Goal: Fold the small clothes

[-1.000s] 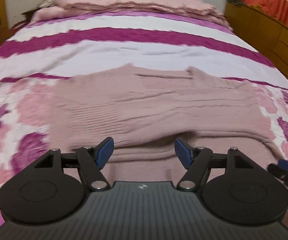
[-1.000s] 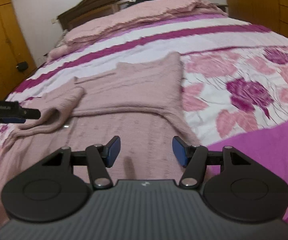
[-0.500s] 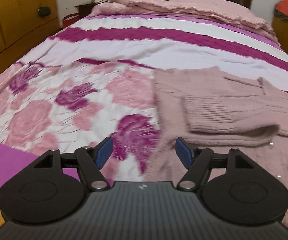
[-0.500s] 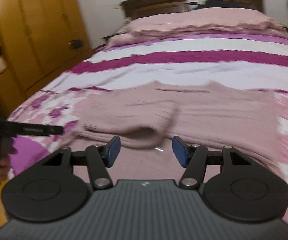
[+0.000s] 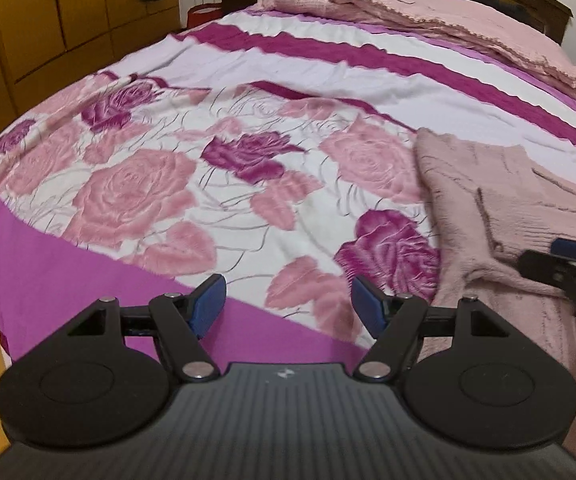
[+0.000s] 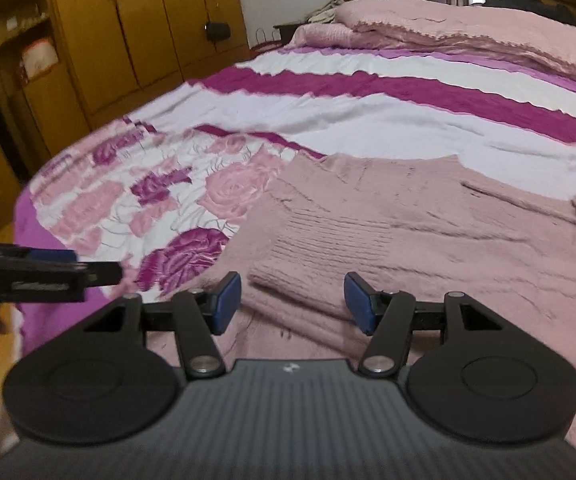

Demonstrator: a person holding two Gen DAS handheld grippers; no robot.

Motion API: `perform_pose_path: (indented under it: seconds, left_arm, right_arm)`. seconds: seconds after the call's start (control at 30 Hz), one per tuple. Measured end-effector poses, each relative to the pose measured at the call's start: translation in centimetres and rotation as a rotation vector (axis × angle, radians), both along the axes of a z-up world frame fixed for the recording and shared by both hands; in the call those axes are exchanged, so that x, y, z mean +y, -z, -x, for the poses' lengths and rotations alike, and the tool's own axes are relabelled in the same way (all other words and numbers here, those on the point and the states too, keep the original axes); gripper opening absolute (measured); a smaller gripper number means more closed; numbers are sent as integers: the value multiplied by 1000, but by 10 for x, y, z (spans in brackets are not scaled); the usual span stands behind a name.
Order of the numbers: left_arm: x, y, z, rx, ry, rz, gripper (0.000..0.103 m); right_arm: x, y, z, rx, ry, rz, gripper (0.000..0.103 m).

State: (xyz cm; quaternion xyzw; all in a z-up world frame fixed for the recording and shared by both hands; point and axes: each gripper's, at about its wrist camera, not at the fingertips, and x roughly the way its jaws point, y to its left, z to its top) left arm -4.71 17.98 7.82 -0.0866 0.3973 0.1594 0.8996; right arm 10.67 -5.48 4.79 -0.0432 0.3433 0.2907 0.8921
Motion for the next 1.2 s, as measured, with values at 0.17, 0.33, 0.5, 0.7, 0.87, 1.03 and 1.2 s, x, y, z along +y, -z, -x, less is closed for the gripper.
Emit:
perform_pose_path:
  seconds: [0.17,0.33,0.5,0.7,0.87,1.03,1.2]
  left_arm:
    - [3,4,2,2,10,2,76]
    - [-6,-3,-3,-19,47,7,76]
    - [-29,-18,-17,-50,110,-10,76]
    - [-65,-34,-41,-94,203,-17,76]
    - [-86,-32,-61,-97,249,-6,76]
    - [-104,-22,-81,-78,282,4,76]
    - [-117,-15,-92,-67,319,-24,76]
  right_arm:
    - [6,16,-8,-5,7,9,49]
    - [-15,2,-14,1,66,-66,12]
    - [-62,-38,-7,-105,159,-128,12]
    - [-147,-63,2,-170,334,-170,12]
    - [-211,-48,18,-167,504,-184,12]
    - [-262,-5,25,-37,667,-195,14]
    - [-288,10,34,34,699,-299,25]
